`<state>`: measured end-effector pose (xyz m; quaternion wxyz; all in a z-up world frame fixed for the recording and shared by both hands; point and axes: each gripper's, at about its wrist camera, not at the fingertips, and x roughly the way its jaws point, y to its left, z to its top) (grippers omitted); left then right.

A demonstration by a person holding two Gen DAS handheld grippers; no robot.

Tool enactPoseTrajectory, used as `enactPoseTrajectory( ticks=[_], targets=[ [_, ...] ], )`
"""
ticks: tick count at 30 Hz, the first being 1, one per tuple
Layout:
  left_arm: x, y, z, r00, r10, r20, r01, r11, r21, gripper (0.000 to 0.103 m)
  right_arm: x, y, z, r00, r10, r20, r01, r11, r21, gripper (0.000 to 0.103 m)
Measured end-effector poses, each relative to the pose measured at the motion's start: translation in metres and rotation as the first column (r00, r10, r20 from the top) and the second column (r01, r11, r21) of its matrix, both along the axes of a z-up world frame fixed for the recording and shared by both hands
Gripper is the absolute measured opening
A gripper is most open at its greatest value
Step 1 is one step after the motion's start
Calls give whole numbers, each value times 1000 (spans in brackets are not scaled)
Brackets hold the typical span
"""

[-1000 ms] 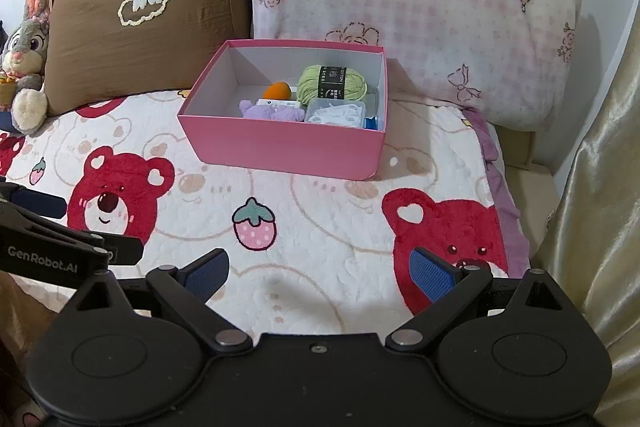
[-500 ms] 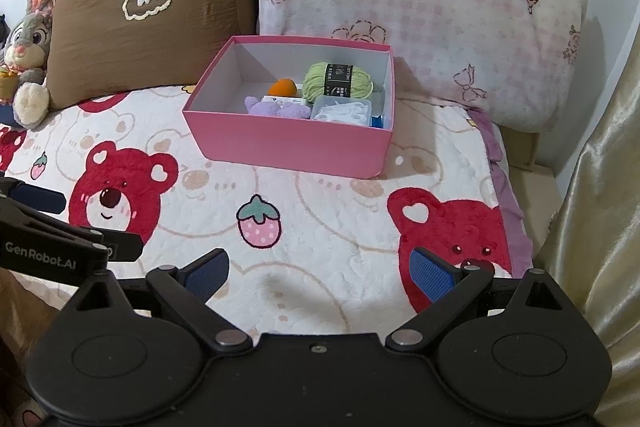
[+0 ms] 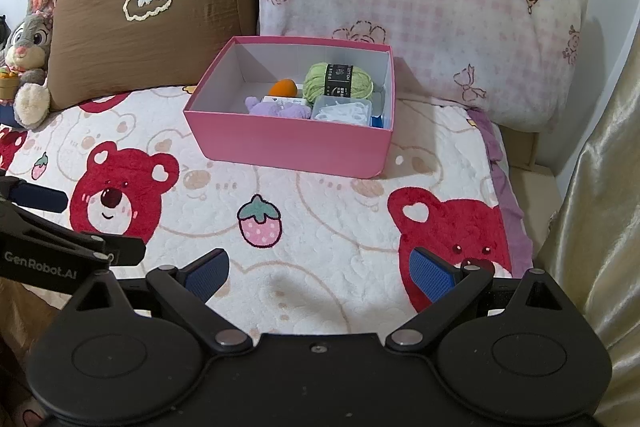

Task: Organize objects

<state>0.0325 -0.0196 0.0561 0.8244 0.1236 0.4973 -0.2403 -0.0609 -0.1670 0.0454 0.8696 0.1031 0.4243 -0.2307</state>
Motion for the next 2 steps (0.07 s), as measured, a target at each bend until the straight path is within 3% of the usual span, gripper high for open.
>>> enactPoseTrajectory(
  ticks=[2],
  targets=[
    [0, 0, 0, 1000, -1, -3, 1, 1000, 1, 103, 0, 0, 0, 1000, 0, 0, 0, 1000, 1, 98]
  ],
)
